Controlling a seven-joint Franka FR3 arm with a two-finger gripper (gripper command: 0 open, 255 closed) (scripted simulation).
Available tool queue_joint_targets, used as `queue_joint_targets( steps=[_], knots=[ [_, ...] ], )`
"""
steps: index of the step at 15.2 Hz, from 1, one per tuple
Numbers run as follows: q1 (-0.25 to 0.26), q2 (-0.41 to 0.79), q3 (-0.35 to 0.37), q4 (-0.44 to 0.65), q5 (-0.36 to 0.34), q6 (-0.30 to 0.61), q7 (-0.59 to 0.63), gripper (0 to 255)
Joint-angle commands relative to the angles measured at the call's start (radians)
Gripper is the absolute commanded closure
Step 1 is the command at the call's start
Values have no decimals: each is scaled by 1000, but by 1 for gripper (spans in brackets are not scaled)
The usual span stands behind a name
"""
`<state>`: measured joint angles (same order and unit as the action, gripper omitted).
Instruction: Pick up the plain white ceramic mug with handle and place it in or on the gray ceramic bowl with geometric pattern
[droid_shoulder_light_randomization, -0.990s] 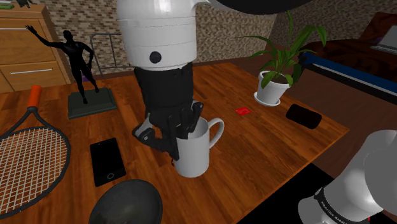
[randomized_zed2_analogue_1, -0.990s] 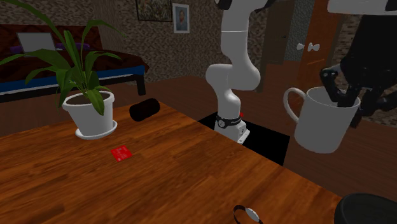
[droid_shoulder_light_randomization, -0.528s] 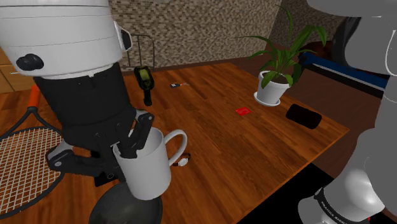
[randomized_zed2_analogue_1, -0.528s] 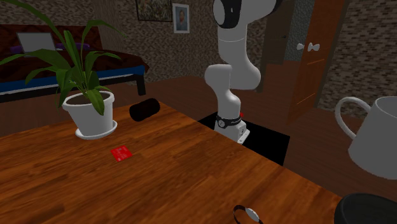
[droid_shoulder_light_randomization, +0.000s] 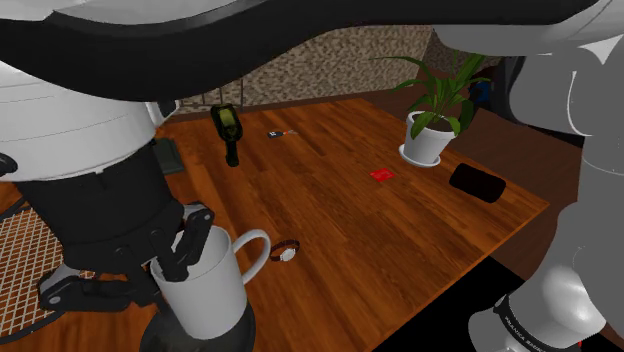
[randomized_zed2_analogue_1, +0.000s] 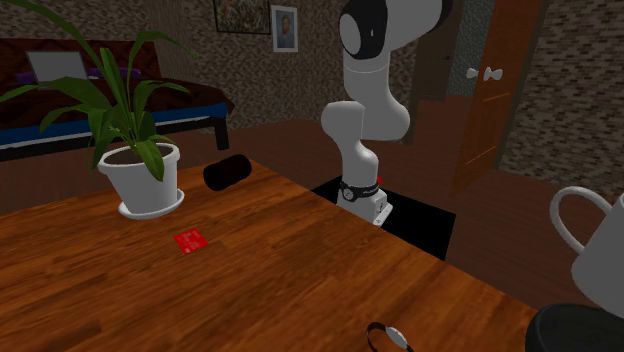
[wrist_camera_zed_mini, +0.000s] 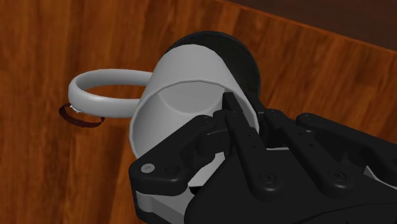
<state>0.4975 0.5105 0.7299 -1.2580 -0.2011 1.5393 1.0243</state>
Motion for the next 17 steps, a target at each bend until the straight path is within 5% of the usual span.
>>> queue_joint_targets(
  steps=[1,11,17],
  knots=[
    [-9,-5,0,-37,2,32,-1,255],
    [-33,-2,-5,-171,-3,163,-3,255],
    [-33,-2,-6,-171,-3,163,-3,255]
  ],
)
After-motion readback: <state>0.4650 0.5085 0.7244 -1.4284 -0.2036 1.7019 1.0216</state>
